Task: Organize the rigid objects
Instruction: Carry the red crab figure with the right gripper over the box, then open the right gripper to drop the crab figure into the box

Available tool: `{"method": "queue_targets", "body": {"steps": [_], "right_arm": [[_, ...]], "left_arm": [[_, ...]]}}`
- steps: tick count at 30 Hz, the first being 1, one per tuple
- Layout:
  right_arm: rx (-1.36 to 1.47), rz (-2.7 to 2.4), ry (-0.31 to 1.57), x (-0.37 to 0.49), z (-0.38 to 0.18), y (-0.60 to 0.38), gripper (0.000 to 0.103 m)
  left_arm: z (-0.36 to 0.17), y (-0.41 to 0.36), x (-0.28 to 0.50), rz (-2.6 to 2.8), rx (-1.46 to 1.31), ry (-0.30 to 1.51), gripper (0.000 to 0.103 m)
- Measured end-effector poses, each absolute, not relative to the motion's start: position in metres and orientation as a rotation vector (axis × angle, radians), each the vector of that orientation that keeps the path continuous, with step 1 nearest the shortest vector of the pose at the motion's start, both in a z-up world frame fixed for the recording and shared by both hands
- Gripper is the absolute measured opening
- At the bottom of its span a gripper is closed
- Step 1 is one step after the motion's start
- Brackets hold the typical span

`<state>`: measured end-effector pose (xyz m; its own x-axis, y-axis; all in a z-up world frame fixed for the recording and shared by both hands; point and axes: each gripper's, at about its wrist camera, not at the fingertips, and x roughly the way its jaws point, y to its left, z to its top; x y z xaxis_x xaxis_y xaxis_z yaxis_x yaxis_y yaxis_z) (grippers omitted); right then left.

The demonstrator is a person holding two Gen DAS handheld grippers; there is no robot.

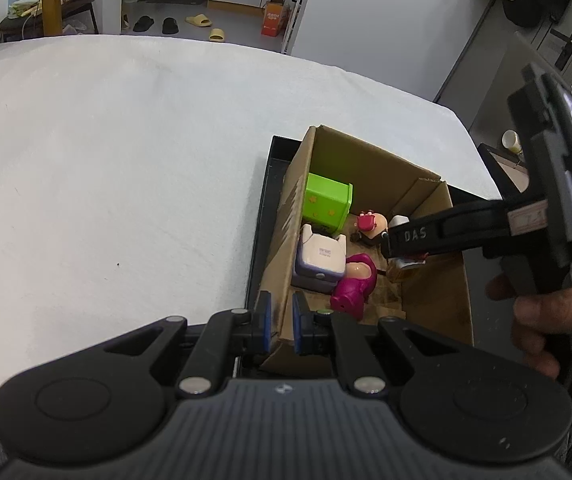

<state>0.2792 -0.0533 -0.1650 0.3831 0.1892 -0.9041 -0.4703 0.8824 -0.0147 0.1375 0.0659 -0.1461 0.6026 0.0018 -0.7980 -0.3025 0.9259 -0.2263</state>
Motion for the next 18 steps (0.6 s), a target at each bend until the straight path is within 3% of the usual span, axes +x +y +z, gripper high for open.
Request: {"method": "queue_targets", "body": {"steps": [18], "right_arm": [[-0.179, 0.439, 1.064, 0.264, -0.135, -0.077, 0.042]], "left_arm": [[-0.145, 0.065, 0.138, 0.199, -0.357, 0.916, 0.009]]}}
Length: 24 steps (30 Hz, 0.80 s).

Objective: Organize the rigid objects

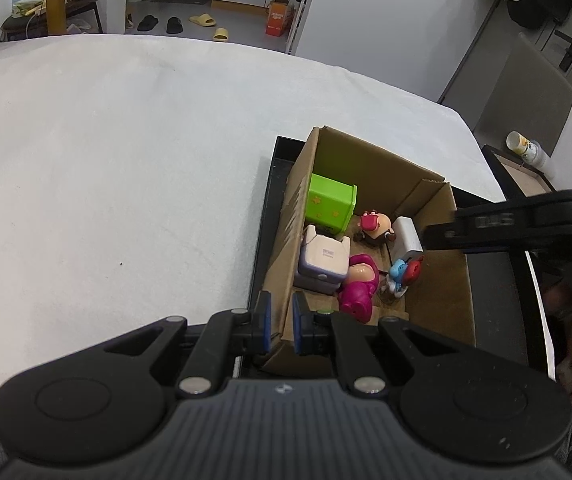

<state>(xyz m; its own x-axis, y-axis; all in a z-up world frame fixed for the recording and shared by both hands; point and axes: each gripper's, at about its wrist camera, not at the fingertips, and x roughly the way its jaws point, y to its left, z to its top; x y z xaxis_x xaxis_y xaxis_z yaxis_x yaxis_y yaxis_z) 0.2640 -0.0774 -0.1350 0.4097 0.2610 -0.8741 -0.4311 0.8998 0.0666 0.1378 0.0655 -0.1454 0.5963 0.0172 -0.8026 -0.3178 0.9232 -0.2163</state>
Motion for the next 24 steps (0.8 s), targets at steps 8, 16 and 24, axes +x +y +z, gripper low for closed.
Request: {"method": "queue_targets", "body": {"steps": [8, 16, 24], "right_arm": [[-0.029, 0.455, 1.04, 0.25, -0.114, -0.113, 0.044], [0.047, 0.452, 0.98, 0.23, -0.095, -0.148, 0.062], [0.118, 0.44, 0.943, 0.216, -0.087, -0.179, 0.083]], "left_arm": [[-0.142, 0.059, 0.14, 0.202, -0.333, 0.926, 0.01], [-0.123, 0.056, 0.135, 0.158, -0.353, 0.938, 0.01], [-0.098, 0.052, 0.125, 0.144, -0.358, 0.927, 0.016]]}}
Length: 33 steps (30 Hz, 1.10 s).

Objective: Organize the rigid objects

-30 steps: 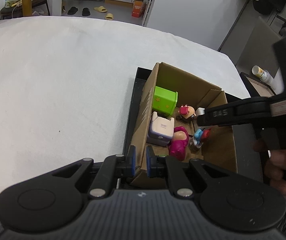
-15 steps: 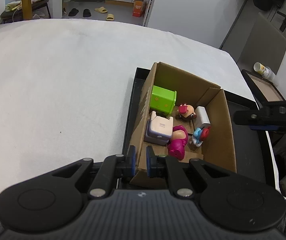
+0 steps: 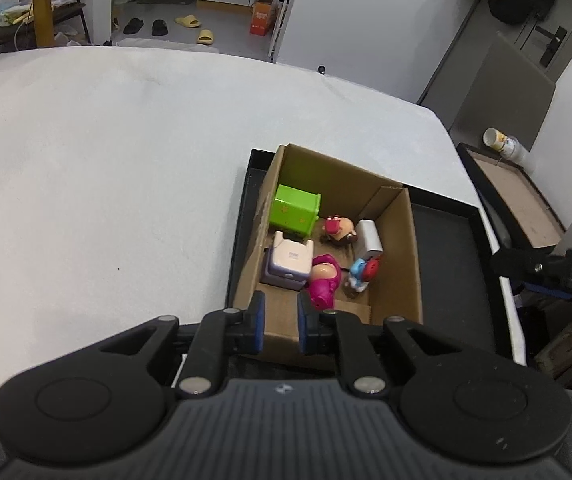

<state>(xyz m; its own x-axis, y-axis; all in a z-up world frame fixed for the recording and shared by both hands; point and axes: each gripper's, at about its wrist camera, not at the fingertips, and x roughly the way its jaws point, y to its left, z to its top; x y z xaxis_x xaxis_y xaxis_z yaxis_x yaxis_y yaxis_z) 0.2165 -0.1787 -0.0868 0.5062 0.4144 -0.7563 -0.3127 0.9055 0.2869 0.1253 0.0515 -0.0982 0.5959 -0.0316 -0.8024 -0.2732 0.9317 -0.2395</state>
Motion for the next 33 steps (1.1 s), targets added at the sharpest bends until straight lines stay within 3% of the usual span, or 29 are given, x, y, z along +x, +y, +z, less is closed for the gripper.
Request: {"method": "queue_targets", "body": {"steps": [4, 6, 9, 12, 21, 33], "right_arm": [[0.147, 0.439, 0.929, 0.208, -0.084, -0.189, 0.092], [0.155, 0.436, 0.915, 0.204, -0.081, -0.194, 0.096], [0.171, 0.435, 0.897, 0.198, -0.078, -0.201, 0.103], [0.173, 0.428, 0.879, 0.189, -0.073, -0.209, 0.103], [0.193, 0.395, 0.843, 0.168, -0.058, -0.23, 0.103], [0.196, 0.392, 0.8, 0.133, -0.032, -0.244, 0.103]], "left_arm": [[-0.084, 0.047, 0.119, 0.132, -0.344, 0.911, 0.031], [-0.076, 0.044, 0.116, 0.127, -0.336, 0.898, 0.048], [-0.066, 0.041, 0.11, 0.116, -0.32, 0.88, 0.063], [-0.056, 0.037, 0.105, 0.124, -0.318, 0.862, 0.071], [-0.035, 0.023, 0.084, 0.082, -0.304, 0.843, 0.091], [-0.009, 0.015, 0.052, 0.068, -0.281, 0.806, 0.102]]}}
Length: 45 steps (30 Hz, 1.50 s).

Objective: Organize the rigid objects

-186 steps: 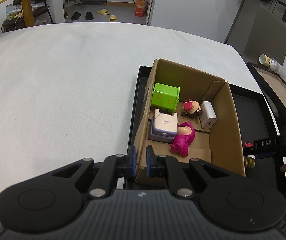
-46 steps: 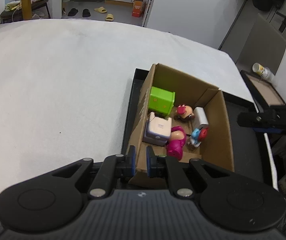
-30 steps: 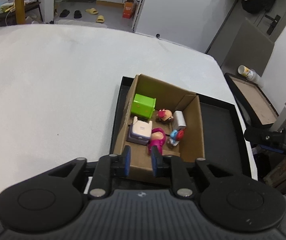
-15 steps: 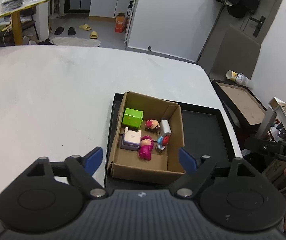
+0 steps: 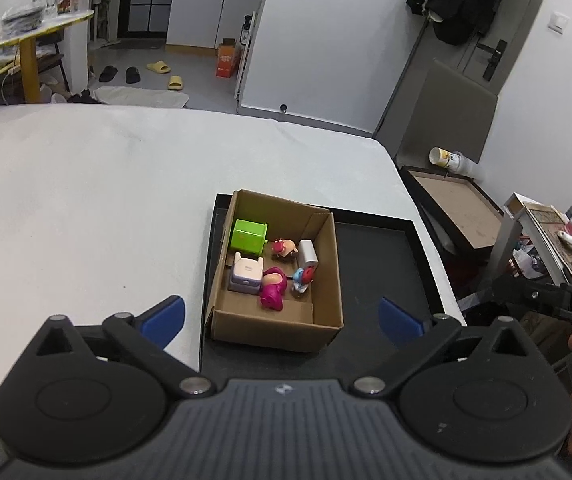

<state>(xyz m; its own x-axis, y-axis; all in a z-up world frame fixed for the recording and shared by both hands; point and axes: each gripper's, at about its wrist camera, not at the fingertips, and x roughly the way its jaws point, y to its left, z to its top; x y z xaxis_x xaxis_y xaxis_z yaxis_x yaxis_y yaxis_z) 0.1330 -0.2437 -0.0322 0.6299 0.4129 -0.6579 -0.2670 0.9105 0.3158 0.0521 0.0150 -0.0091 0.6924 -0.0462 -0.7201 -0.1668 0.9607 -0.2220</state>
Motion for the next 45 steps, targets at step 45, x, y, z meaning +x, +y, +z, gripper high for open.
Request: {"method": "queue_targets", "body": {"steps": [45], "right_arm": [[0.124, 0.369, 0.767, 0.04, 0.013, -0.247, 0.103]], "left_arm": [[0.044, -0.01, -0.034, 0.06, -0.146, 0.729, 0.102]]}}
